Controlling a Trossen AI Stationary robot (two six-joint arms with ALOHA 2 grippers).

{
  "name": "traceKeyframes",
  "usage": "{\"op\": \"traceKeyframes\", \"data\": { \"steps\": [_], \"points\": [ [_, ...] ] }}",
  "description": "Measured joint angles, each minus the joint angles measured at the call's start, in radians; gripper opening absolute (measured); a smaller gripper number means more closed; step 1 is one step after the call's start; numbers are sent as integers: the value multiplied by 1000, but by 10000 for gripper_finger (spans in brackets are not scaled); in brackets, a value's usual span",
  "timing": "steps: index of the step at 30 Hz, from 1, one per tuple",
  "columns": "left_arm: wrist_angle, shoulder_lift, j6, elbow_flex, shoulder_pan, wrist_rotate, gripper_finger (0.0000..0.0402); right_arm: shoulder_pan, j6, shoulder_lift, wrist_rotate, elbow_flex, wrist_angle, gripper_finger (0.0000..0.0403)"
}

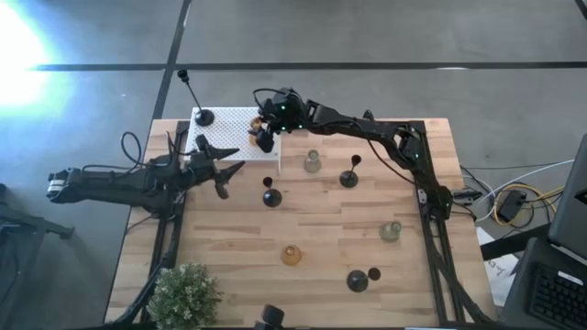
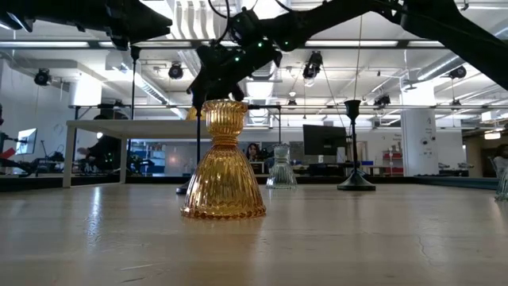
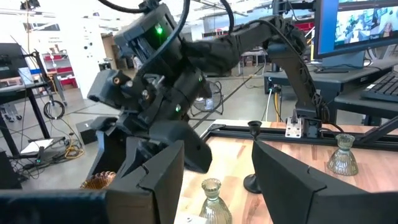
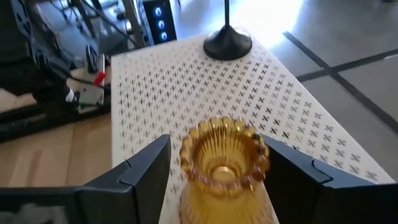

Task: Pick & Place candle stick holders
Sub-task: Put the top orange candle holder on the shelf

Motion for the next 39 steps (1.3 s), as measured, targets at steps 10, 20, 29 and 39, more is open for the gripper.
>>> {"op": "traceKeyframes", "data": {
  "steps": [10,20,29,39],
  "points": [
    [-9,0,-3,0,0,0,195,7,-96,-110,0,21,-151,221],
    [-85,20,-98,-10,0,9,195,88,-245,-327,-12,2,-529,214],
    [-29,64,-77,-23,1,-54,195,220,-232,-585,11,-222,-676,106],
    [59,195,-80,-24,32,-237,195,278,-80,-912,80,-704,-422,16]
  ]
}}
